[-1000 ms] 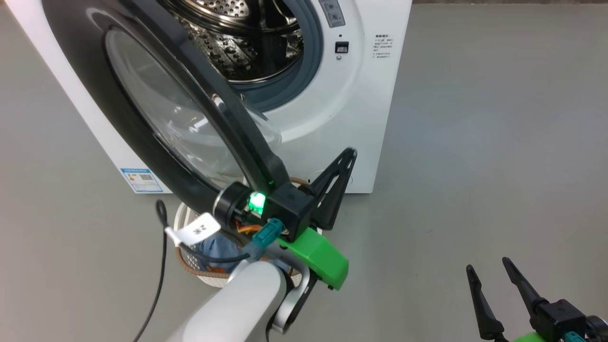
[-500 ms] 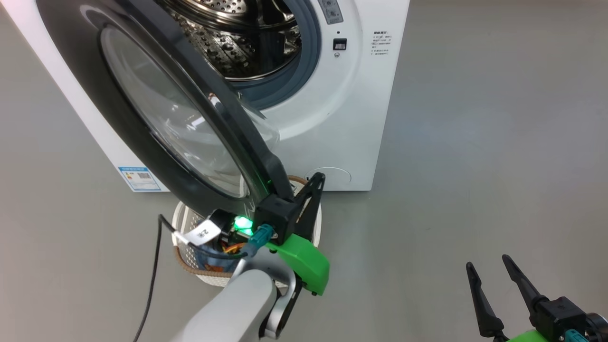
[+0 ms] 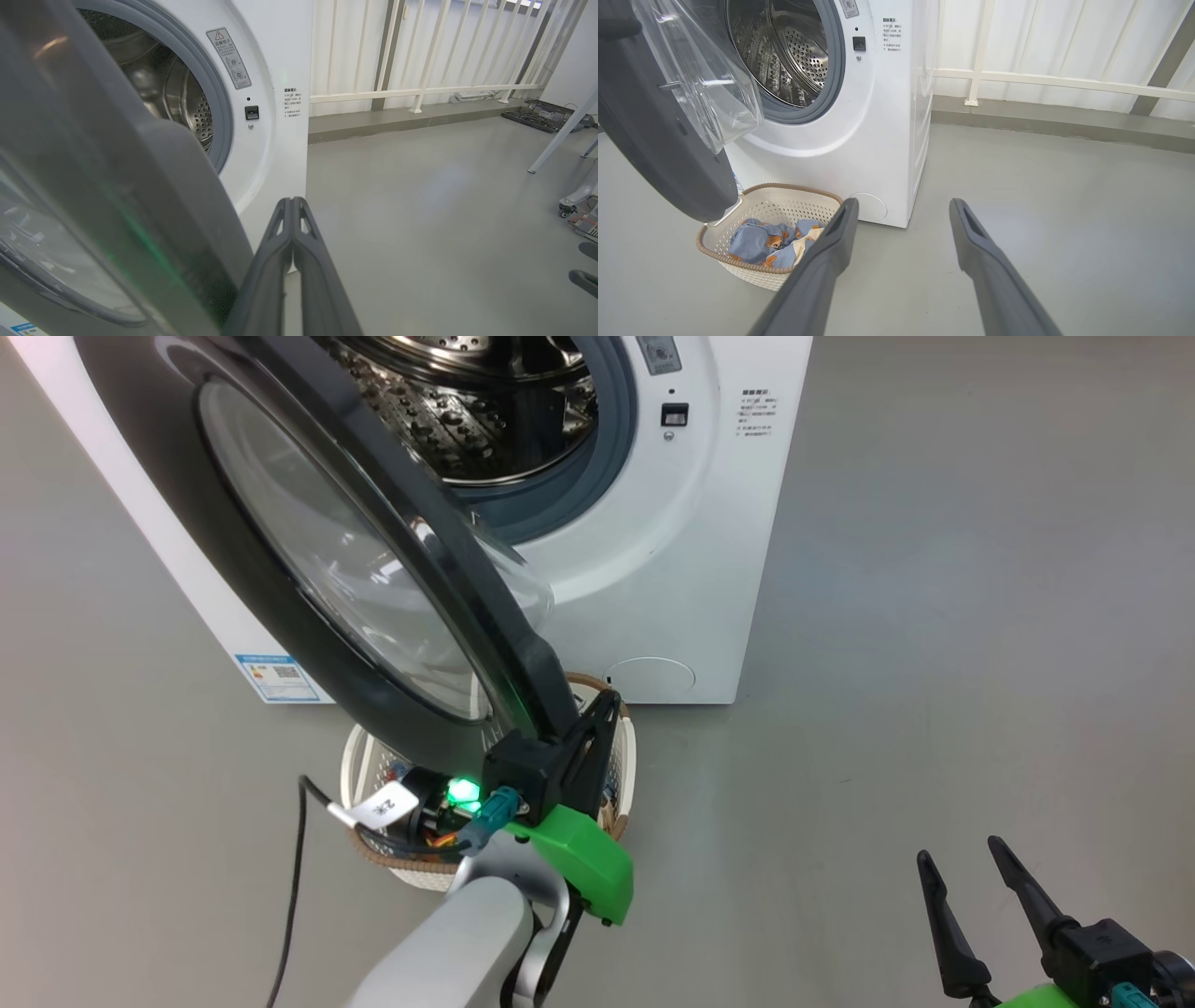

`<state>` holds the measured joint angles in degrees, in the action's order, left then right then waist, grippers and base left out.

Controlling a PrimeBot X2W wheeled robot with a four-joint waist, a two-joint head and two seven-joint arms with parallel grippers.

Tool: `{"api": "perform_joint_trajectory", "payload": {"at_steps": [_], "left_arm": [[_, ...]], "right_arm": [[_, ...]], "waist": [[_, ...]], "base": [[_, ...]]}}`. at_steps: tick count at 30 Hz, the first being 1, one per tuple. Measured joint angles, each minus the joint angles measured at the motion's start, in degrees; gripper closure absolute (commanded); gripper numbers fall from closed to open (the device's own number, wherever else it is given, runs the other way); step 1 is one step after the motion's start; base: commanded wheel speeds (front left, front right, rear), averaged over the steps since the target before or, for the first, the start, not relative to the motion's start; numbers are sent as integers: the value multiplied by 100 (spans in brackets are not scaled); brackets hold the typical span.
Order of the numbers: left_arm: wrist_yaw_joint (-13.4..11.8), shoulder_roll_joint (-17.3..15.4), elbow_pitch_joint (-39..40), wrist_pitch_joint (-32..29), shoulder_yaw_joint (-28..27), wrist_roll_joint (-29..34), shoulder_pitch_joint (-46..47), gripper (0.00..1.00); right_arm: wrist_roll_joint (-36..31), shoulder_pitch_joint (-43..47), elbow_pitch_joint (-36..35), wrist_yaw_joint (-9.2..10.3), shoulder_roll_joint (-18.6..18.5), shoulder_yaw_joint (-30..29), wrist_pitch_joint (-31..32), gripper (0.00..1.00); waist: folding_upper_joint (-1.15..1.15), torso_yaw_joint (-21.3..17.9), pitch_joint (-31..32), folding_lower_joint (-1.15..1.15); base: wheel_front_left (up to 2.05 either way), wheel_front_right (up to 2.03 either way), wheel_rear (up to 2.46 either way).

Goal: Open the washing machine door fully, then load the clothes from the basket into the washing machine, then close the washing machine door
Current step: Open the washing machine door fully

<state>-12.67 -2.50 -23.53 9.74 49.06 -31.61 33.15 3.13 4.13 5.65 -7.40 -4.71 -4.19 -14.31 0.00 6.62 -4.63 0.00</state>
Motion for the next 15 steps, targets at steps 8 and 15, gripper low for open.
{"api": "perform_joint_trajectory", "payload": {"at_steps": [8, 15], "left_arm": [[-33, -22, 64, 51, -3, -35, -95, 100], [-81, -69, 220, 103, -25, -79, -262, 100]], "right_arm": [[5, -2, -5, 0, 21, -12, 0, 0], [8, -71, -12, 0, 22, -23, 0, 0]], "waist": [[0, 15, -58, 0], [0, 55, -108, 0]], "base": [[0, 0, 0], [0, 0, 0]]}}
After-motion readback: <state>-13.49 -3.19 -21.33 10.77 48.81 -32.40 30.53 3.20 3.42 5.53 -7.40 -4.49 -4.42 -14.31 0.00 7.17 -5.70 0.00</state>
